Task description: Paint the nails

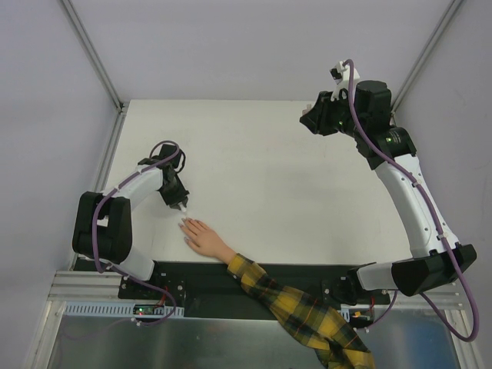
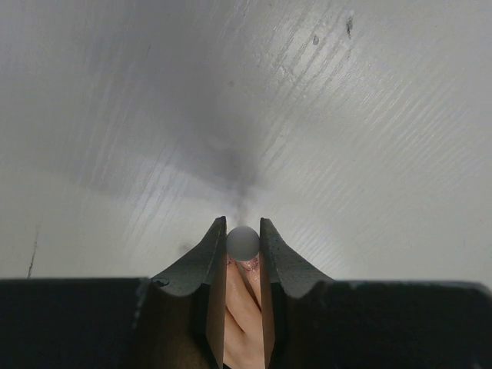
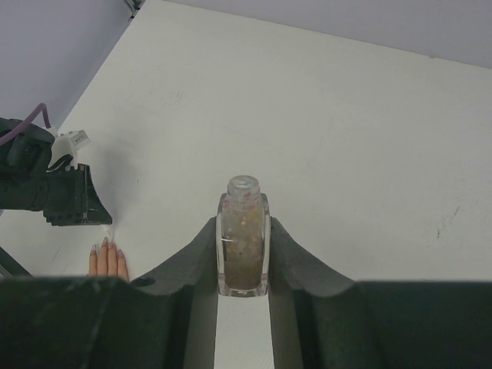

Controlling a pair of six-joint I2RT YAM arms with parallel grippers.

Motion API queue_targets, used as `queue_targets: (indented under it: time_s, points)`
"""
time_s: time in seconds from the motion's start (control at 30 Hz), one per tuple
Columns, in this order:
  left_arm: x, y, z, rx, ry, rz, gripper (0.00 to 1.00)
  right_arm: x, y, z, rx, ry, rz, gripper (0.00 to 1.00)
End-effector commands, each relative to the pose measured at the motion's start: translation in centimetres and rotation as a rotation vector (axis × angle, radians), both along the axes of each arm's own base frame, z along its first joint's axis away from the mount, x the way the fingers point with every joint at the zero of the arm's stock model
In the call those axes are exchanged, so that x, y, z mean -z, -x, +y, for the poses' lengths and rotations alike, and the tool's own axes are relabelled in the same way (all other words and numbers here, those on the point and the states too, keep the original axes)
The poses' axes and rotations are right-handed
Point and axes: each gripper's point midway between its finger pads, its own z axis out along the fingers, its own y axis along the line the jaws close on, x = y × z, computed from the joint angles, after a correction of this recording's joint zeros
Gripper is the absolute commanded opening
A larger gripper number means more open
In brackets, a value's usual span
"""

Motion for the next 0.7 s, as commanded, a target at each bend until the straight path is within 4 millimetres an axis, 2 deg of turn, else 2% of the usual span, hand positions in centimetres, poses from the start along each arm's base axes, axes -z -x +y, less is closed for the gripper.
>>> queue_targets:
  time_s: [0.0,0.47,0.67]
  points:
    - [-0.4,-0.6,0.5,-0.02,-0.019,-0.01,0.0,-2.6,-0.3,-0.1,0.004,-0.036,-0.072,0.01]
    - [0.2,1.5,1.1,-0.022,-0.04,0.04,0.0,-2.4,-0.3,-0.1,0.003,-0.034,-0.07,0.0]
    - [0.1,1.5,1.1,-0.019,-0.038,0.035,0.0,-2.5,-0.1,-0.1,0.003,-0.034,-0.071,0.01]
